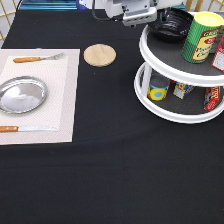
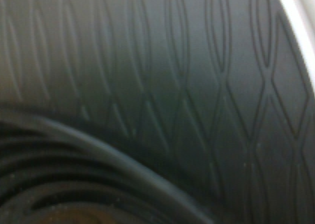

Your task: Pick up the bowl from the lazy Susan and put bowl on the plate

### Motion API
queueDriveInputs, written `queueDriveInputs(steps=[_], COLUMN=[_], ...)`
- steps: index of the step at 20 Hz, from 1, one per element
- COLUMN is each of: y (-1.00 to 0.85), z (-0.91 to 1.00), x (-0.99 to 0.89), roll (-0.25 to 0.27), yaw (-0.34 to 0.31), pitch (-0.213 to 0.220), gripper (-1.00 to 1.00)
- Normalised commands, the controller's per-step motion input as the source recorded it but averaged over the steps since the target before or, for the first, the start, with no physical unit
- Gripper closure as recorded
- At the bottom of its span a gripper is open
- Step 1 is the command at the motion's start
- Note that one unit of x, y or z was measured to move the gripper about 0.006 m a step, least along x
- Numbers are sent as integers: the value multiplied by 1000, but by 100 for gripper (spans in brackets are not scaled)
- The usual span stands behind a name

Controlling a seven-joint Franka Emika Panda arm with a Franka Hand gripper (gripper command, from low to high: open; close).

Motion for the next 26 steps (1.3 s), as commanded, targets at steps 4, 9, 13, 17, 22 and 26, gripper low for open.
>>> queueDriveInputs(steps=[4, 9, 13, 17, 22, 26], y=[124, 241, 278, 91, -42, -396], z=[160, 117, 73, 141, 431, 611], x=[-90, -44, -44, -164, -74, -1], roll=[-134, -159, -150, -69, 5, 83], yaw=[0, 0, 0, 1, 22, 15], pitch=[0, -13, -42, -49, -11, 0], gripper=[100, 100, 100, 100, 100, 100])
